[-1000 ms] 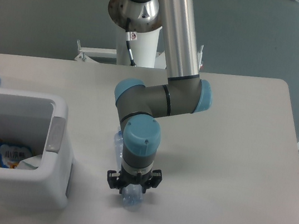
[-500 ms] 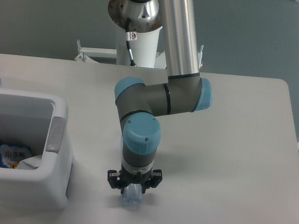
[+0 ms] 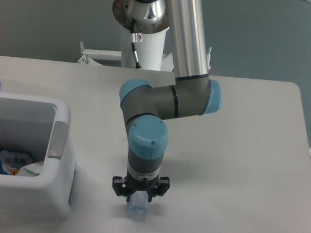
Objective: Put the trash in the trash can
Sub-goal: 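Lower the gripper around the bottle's cap end and close, then lift the bottle and carry it over the white bin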
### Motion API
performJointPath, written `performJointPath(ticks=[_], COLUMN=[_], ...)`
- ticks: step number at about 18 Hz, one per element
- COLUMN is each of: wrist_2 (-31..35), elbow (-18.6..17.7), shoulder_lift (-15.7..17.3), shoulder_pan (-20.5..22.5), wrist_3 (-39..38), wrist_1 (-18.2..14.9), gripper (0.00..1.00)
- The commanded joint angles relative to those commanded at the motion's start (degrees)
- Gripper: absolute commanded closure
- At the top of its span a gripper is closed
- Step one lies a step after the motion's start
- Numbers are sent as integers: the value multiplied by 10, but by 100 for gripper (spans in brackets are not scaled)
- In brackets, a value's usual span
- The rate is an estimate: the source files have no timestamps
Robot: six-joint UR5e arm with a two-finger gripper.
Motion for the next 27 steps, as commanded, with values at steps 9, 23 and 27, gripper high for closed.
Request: performJointPath(ticks=[9, 23, 27], wrist_2=[-39, -218, -242], elbow=[72, 207, 212], shoulder_lift=[31, 83, 113], shoulder_pan=[28, 53, 47], wrist_3=[19, 7, 0], wrist_1=[0, 59, 68], gripper=[39, 39, 39])
